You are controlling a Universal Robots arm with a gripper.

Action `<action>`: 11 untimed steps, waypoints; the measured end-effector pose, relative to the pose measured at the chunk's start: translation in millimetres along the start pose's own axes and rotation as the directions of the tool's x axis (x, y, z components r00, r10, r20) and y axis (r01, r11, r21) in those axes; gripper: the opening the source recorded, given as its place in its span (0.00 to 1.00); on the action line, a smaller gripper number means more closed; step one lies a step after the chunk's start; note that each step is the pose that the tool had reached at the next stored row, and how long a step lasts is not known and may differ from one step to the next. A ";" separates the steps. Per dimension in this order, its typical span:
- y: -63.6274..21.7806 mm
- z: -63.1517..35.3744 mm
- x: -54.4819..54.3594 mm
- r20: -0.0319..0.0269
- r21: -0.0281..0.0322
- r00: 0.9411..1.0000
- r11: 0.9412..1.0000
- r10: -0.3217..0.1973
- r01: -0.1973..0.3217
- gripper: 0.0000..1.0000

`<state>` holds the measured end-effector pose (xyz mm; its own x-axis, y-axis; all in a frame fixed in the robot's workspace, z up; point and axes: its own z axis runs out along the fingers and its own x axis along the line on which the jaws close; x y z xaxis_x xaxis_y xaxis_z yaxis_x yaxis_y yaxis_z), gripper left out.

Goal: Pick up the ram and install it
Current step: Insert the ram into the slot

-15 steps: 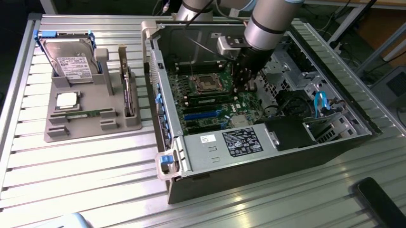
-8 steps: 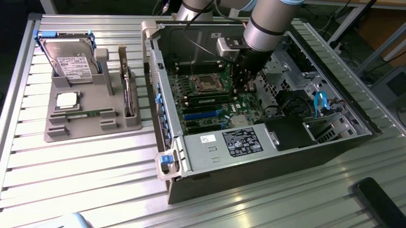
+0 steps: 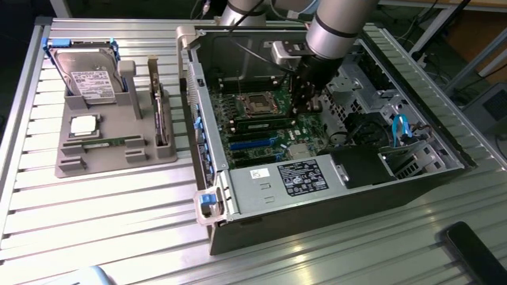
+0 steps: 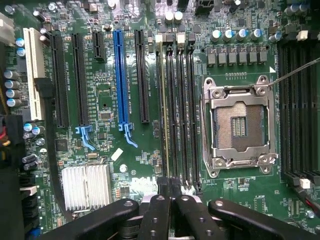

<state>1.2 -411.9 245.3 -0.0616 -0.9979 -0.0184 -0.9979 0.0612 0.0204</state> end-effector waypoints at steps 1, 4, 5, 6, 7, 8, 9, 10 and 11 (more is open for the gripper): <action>1.2 -0.5 0.0 0.000 0.000 1.000 1.000 0.000 0.000 0.11; 12.8 -0.6 0.8 0.000 0.000 1.000 1.000 0.000 0.000 0.11; 18.6 -0.4 1.2 0.000 0.001 1.000 1.000 0.000 0.000 0.11; 24.0 -0.3 1.5 0.000 0.002 1.000 1.000 0.000 0.000 0.11; 29.2 -0.2 1.8 0.000 0.003 1.000 1.000 0.000 0.000 0.11; 32.7 -0.2 2.0 0.000 0.003 1.000 1.000 0.000 0.000 0.11; 35.4 -0.1 2.2 0.000 0.003 1.000 1.000 0.000 0.000 0.11; 40.3 0.0 2.5 0.000 0.004 1.000 1.000 0.000 0.000 0.11; 46.6 0.1 2.9 -0.001 0.004 1.000 1.000 0.000 0.000 0.11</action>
<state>-45.5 -411.9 246.1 -0.0617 -0.9979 -0.0174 -0.9980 0.0614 0.0160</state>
